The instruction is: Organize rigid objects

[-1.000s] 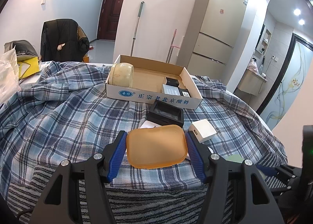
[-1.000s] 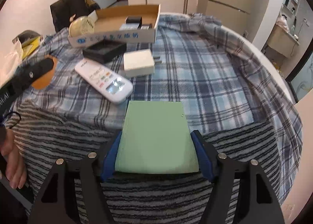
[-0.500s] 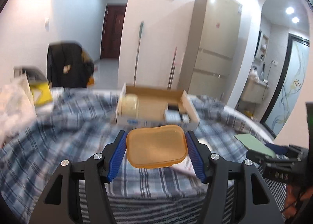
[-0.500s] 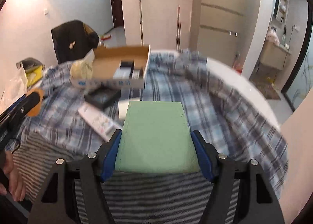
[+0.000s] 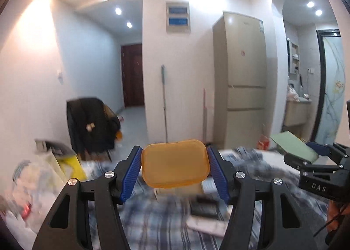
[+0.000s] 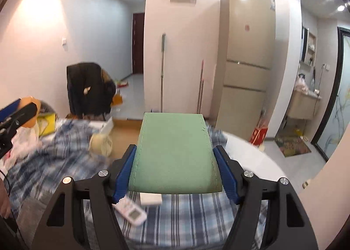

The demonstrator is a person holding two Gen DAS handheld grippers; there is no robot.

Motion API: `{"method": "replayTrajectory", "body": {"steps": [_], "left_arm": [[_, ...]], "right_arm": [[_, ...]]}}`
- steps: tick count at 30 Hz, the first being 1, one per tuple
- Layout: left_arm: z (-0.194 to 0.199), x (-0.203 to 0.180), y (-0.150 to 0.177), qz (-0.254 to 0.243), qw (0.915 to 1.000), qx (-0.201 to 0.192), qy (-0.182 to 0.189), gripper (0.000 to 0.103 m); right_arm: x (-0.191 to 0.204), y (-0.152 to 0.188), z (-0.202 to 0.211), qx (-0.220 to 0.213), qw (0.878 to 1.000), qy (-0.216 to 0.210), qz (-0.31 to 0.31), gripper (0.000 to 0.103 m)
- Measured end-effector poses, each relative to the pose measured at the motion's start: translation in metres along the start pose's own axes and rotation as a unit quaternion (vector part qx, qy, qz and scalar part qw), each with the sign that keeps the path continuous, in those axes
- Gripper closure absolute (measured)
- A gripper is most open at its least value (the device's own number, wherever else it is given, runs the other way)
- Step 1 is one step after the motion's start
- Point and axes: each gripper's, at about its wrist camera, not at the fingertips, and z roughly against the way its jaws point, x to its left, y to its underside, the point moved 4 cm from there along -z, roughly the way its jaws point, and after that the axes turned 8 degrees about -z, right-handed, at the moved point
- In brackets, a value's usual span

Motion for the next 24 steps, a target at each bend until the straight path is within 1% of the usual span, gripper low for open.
{"method": "replayTrajectory", "body": {"steps": [4, 6, 8, 12, 16, 19, 21, 23, 24], "left_arm": [[-0.009, 0.009, -0.038, 0.001, 0.9998, -0.015, 0.013, 0.040], [-0.018, 0.015, -0.060, 0.005, 0.9997, -0.017, 0.014, 0.040], [-0.026, 0.018, -0.076, 0.013, 0.9995, -0.025, 0.014, 0.040], [-0.046, 0.025, -0.095, 0.026, 0.9990, -0.034, 0.014, 0.040], [-0.077, 0.033, -0.095, 0.018, 0.9995, -0.022, 0.015, 0.040], [-0.096, 0.043, -0.086, 0.009, 0.9992, -0.036, 0.010, 0.040], [-0.119, 0.056, -0.076, 0.023, 0.9997, -0.007, 0.001, 0.040], [-0.138, 0.062, -0.070, 0.028, 0.9996, 0.001, 0.002, 0.040], [-0.151, 0.063, -0.066, 0.026, 0.9996, 0.010, -0.006, 0.040]], "right_arm": [[0.003, -0.032, -0.010, -0.009, 1.000, -0.019, -0.021, 0.034], [0.005, -0.051, -0.013, -0.022, 0.999, -0.027, -0.034, 0.034], [0.009, -0.069, -0.017, -0.036, 0.998, -0.030, -0.049, 0.034], [0.020, -0.097, -0.028, -0.051, 0.995, -0.050, -0.075, 0.034], [0.035, -0.107, -0.055, -0.043, 0.994, -0.055, -0.090, 0.034], [0.043, -0.109, -0.084, -0.028, 0.991, -0.057, -0.115, 0.034], [0.049, -0.108, -0.106, -0.013, 0.989, -0.060, -0.134, 0.034], [0.054, -0.104, -0.125, 0.002, 0.988, -0.064, -0.138, 0.034], [0.058, -0.100, -0.135, 0.010, 0.989, -0.062, -0.137, 0.034]]}}
